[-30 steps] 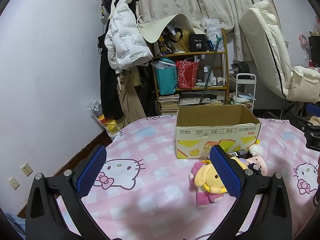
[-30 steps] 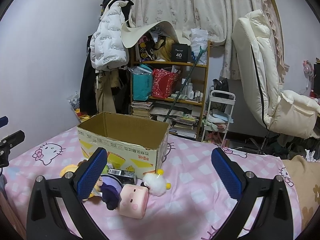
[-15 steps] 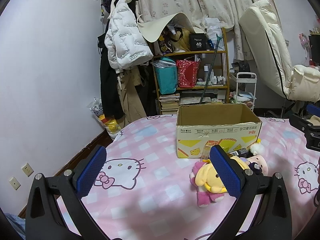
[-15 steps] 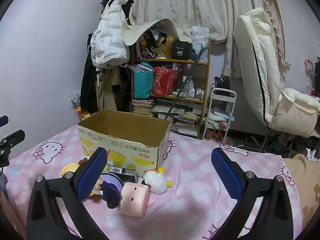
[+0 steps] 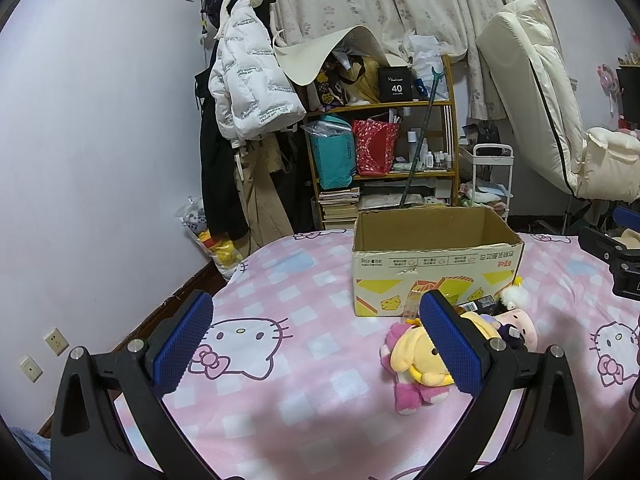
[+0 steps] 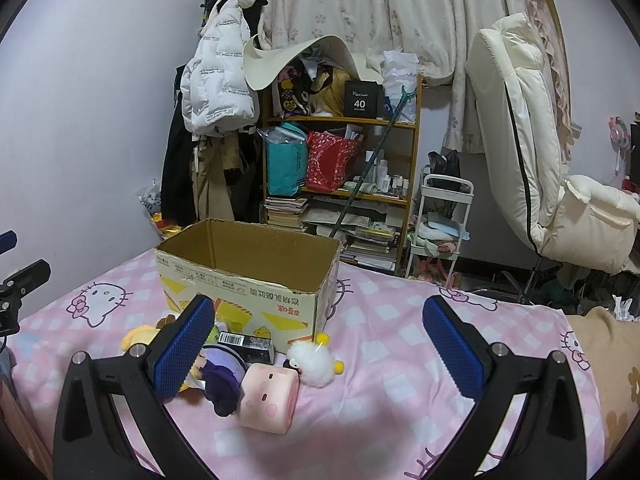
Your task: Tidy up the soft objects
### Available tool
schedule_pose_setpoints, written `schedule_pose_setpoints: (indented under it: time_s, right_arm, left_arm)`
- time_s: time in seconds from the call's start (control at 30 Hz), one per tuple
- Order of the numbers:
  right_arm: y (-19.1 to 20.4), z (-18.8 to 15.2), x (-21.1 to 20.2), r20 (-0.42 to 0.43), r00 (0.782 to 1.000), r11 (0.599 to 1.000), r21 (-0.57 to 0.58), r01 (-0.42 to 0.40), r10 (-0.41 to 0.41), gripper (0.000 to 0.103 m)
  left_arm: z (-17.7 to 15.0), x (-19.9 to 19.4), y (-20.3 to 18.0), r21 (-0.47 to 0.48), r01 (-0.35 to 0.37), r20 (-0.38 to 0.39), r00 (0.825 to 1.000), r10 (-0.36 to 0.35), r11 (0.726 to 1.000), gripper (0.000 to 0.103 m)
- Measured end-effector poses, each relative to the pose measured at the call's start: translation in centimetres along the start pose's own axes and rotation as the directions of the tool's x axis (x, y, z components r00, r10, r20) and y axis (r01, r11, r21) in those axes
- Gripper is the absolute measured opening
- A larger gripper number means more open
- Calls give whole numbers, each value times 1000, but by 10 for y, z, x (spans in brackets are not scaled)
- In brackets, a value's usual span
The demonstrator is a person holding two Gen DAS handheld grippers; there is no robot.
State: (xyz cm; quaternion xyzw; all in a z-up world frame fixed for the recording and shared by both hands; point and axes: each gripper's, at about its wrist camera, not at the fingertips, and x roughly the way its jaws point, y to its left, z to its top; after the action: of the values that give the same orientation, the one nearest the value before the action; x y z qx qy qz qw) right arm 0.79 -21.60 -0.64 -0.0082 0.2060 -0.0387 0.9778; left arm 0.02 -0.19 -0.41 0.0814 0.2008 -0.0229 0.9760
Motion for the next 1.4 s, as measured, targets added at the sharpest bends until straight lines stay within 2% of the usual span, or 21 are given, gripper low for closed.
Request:
schedule_pose_setpoints:
  time_s: [0.77, 1.03, 1.4]
  right_arm:
    - [1, -3, 1, -6, 1000, 1000, 0, -4, 4, 103]
    - [4, -5, 6, -39, 999, 1000, -3, -31, 31, 103]
    - [6, -5, 25, -115, 990, 997, 8, -83, 84, 103]
  left_arm:
    - [-1, 0, -1, -5, -5, -4, 1000, 5, 1000, 102]
    - [-3, 9, -6, -3, 25, -38, 999, -25, 1000, 102]
    - [-6, 20, -35, 61, 96, -63, 994, -92, 993, 102]
